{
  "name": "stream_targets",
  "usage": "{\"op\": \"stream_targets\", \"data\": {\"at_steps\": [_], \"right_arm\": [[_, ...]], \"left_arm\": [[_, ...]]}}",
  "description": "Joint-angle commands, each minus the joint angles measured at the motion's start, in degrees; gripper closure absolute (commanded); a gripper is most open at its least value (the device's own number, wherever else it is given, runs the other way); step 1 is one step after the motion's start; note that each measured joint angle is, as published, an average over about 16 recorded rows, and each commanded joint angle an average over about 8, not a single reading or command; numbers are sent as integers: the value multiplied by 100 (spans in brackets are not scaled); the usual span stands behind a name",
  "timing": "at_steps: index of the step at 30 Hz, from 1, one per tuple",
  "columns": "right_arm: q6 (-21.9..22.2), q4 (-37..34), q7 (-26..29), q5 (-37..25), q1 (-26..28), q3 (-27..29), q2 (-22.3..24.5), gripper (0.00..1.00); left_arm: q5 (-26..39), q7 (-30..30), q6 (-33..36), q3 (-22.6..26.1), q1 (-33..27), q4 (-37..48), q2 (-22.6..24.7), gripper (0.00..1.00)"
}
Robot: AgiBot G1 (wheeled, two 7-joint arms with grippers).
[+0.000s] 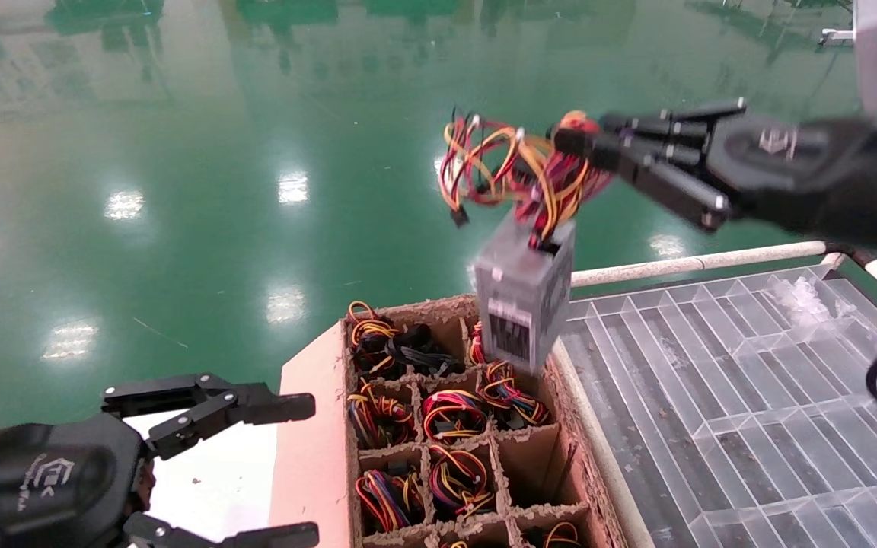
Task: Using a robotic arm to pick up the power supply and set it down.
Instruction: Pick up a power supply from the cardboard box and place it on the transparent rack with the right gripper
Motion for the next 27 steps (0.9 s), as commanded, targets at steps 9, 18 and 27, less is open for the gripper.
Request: {"op": "stream_targets", "data": {"at_steps": [9, 18, 27], "right_arm": [[-114, -1821, -1058, -836, 1188, -395, -446, 100], [620, -2851, -2006, -1827, 1696, -921, -885, 100], [1402, -3508, -2640, -2259, 1782, -1155, -1312, 100]], "left_arm": [[0, 0, 0, 0, 0, 0, 0, 0], [0, 0, 0, 1, 0, 0, 0, 0], [-1, 1, 0, 1, 0, 0, 0, 0]]}}
